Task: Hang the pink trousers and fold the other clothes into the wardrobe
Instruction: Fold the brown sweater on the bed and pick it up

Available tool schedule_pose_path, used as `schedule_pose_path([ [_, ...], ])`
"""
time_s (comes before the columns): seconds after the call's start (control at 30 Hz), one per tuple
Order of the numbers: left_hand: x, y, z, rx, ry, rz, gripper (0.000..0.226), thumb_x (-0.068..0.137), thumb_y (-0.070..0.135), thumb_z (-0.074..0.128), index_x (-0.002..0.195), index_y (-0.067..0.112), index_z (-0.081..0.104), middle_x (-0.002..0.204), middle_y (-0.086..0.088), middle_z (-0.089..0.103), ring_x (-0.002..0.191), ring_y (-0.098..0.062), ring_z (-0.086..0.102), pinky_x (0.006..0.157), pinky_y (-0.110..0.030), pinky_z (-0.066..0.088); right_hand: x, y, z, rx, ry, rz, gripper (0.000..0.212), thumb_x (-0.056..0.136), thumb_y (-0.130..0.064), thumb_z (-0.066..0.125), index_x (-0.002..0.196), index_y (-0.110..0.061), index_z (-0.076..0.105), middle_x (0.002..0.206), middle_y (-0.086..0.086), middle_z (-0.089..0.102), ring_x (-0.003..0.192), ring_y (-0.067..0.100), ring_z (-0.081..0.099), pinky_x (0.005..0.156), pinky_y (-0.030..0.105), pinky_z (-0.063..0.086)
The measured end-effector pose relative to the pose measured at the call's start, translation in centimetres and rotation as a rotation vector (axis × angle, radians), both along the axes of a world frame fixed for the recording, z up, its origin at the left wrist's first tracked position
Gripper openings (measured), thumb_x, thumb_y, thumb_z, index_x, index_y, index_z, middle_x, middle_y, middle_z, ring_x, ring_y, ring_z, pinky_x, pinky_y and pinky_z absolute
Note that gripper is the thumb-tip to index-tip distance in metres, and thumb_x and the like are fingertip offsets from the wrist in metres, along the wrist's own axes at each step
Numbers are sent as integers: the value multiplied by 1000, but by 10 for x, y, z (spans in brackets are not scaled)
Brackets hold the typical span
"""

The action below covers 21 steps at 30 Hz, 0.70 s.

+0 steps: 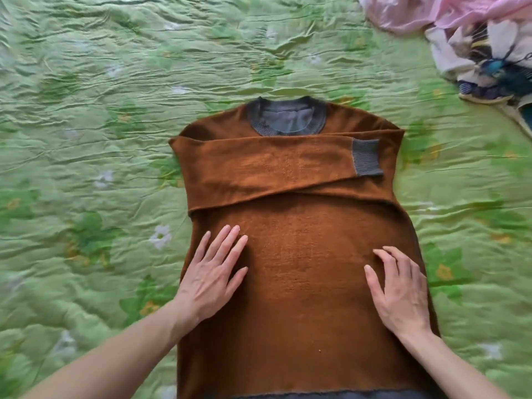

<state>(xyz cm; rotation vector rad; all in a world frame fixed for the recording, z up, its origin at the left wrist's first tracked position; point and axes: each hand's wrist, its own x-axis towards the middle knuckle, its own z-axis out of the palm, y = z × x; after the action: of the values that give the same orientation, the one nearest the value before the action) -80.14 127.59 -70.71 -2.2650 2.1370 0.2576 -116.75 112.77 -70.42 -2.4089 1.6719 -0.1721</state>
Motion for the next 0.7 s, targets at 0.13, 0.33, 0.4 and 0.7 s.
schedule_pose_path([
  [0.13, 39, -81, 23, -70, -17, 20, 62, 107, 49, 30, 161, 18, 36, 170, -6, 30, 161, -24, 17, 129, -52, 17, 65, -74, 15, -9, -125, 37, 51, 104, -46, 38, 142, -15, 51, 152, 7, 48, 141, 28, 45, 113, 49, 39],
  [0.33, 99, -178, 45, -30, 10, 244, 63, 107, 48, 26, 160, 16, 38, 166, -6, 38, 158, -27, 24, 129, -50, 16, 146, -201, 41, 36, -122, 87, 55, 108, -35, 43, 158, -15, 35, 165, 5, 36, 156, 22, 26, 125, 43, 25],
  [0.4, 115, -204, 48, 34, 3, 319, 58, 109, 44, 32, 161, 19, 34, 167, -5, 36, 159, -27, 22, 129, -49, 14, 164, -239, 45, 82, -78, 98, 58, 107, -34, 44, 161, -15, 31, 167, 6, 32, 156, 22, 24, 126, 43, 23],
  [0.7, 154, -279, 29, 82, 110, 524, 64, 104, 20, 47, 164, 16, 24, 171, -10, 24, 160, -29, 16, 130, -47, 12, 194, -346, 38, 284, 162, 103, 74, 100, -27, 55, 164, -16, 20, 165, 15, 34, 152, 33, 33, 124, 44, 27],
])
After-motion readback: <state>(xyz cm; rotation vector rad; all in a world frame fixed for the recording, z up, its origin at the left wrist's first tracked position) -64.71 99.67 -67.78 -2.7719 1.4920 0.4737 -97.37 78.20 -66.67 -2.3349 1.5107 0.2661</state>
